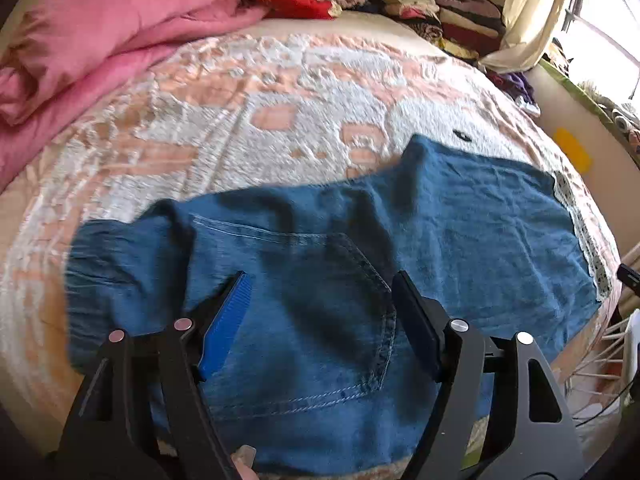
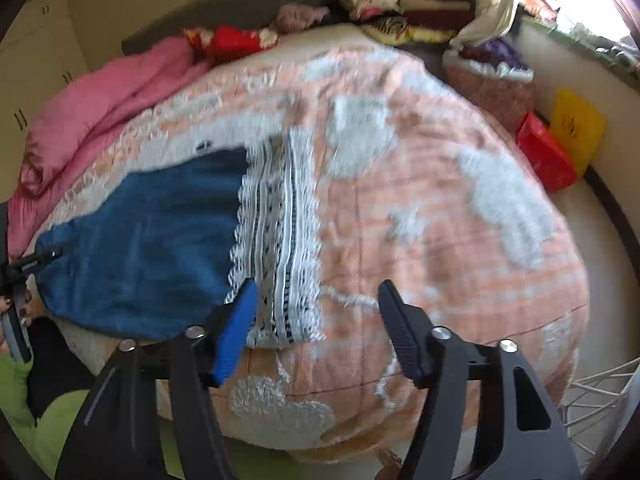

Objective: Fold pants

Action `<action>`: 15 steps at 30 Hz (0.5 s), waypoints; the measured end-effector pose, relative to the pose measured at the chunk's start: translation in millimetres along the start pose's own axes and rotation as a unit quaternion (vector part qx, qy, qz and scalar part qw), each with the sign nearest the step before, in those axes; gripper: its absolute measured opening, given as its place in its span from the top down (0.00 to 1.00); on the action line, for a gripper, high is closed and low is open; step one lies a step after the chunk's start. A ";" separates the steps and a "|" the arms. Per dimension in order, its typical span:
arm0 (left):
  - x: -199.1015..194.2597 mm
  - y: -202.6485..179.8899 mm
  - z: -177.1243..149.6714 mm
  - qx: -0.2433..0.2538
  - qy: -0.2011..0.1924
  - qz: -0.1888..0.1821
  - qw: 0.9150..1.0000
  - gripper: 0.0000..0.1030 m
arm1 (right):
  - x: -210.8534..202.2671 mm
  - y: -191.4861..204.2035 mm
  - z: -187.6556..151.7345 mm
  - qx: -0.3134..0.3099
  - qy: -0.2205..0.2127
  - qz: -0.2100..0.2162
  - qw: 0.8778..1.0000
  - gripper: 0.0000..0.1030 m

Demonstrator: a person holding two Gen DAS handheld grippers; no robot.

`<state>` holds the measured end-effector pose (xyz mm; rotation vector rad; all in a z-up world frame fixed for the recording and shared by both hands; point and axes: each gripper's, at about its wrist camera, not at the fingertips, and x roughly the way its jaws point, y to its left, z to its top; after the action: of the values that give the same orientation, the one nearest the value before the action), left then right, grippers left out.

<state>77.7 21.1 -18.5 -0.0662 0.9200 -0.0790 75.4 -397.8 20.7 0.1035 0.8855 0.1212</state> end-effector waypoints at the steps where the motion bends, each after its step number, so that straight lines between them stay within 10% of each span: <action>1: -4.4 1.0 0.7 0.000 -0.006 0.004 1.000 0.37 | -4.3 -0.3 2.8 -0.001 -0.011 -0.003 1.000 0.35; 15: 23.5 -68.8 30.8 0.067 0.013 -0.043 0.997 0.33 | 39.9 100.1 45.6 -0.132 -0.030 0.054 0.989 0.26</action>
<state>113.6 -48.9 -12.3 0.0200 0.9362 -0.2214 129.5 -294.8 32.9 -0.0914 0.7967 0.3324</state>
